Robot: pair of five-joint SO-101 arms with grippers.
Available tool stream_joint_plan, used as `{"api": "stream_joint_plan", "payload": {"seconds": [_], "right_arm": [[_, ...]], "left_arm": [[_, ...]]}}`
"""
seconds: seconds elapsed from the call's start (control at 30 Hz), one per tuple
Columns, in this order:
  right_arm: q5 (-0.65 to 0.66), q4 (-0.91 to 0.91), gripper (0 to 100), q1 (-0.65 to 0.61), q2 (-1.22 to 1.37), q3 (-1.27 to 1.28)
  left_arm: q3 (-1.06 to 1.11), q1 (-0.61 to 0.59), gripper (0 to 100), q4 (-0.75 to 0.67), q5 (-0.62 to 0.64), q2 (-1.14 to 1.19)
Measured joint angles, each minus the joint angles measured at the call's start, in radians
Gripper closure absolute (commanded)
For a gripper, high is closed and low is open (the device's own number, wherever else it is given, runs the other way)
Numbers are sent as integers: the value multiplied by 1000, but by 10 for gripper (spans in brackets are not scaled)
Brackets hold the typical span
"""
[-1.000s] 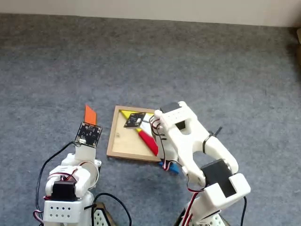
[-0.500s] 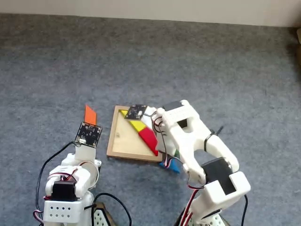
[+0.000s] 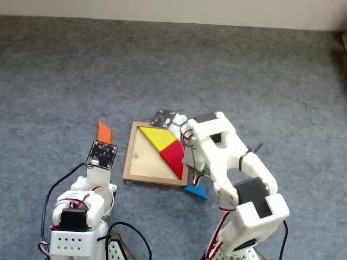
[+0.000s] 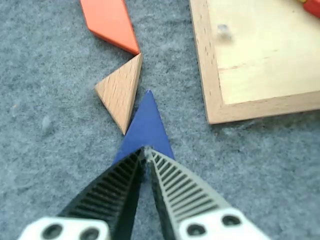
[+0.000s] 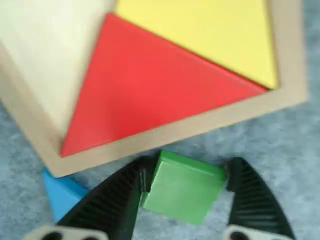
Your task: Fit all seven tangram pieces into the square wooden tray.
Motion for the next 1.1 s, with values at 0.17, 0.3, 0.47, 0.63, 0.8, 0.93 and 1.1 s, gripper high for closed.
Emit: {"api": "stream_joint_plan", "payload": {"seconds": [0.17,0.3,0.47,0.63,0.8,0.93,1.1], "right_arm": [[-2,12,971,20,-5,-14],[-3,104,971,18,-51,-49],[-115,178,934,14,-110,-69],[-241,213,780,12,-124,-94],[-292,215,776,12,-124,-94],[-295,215,776,12,-124,-94],[-374,215,774,12,-124,-94]], "left_arm": [[0,0,993,0,0,0],[0,0,993,0,0,0],[0,0,993,0,0,0],[0,0,993,0,0,0],[0,0,993,0,0,0],[0,0,993,0,0,0],[0,0,993,0,0,0]]}}
